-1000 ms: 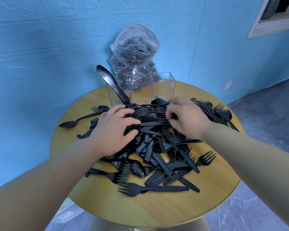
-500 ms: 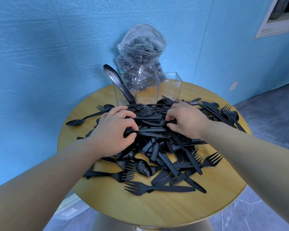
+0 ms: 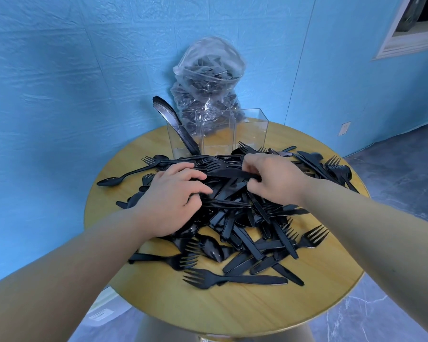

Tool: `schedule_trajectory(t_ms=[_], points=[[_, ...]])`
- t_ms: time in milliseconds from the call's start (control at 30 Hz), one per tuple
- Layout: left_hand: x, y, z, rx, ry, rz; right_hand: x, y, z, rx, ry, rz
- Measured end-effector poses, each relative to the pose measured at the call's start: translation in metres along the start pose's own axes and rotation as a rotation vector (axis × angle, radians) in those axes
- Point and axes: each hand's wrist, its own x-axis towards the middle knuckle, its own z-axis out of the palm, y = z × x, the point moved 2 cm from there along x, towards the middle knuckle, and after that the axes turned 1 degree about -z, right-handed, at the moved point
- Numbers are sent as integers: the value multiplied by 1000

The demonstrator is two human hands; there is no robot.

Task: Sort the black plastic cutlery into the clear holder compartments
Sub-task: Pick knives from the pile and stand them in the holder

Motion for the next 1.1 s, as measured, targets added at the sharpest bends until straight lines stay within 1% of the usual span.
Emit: schedule_trajectory(t_ms=[67, 133, 233, 333, 400, 500, 600, 700, 800, 933, 1000, 1100], points=[[0, -3, 2, 26, 8, -13, 2, 1, 3, -47, -60, -12], [-1, -4, 4, 45, 0, -16, 3, 3, 6, -73, -83, 6], [-4, -5, 4, 31, 3, -3, 5, 4, 7, -84, -70, 34], [-4, -5, 2, 15, 7, 7, 6, 3, 7, -123, -57, 22], [-2, -6, 0, -12, 73, -10, 5, 2, 7, -145, -46, -1], [8, -11, -6, 37, 207, -107, 2, 1, 7, -145, -10, -33], [17, -17, -10, 104, 209, -196, 0, 2, 6, -104, 57, -20], [20, -21, -11, 107, 202, -223, 0, 3, 1, -35, 188, -12], [20, -24, -12, 106, 204, -227, 1, 2, -5, 12, 251, 26], [21, -29, -10, 95, 194, -207, 6, 1, -8, 46, 257, 34], [22, -27, -9, 74, 210, -197, 6, 2, -9, 17, 261, 20], [22, -17, -9, 25, 253, -110, 1, 4, -8, -4, 265, -7]])
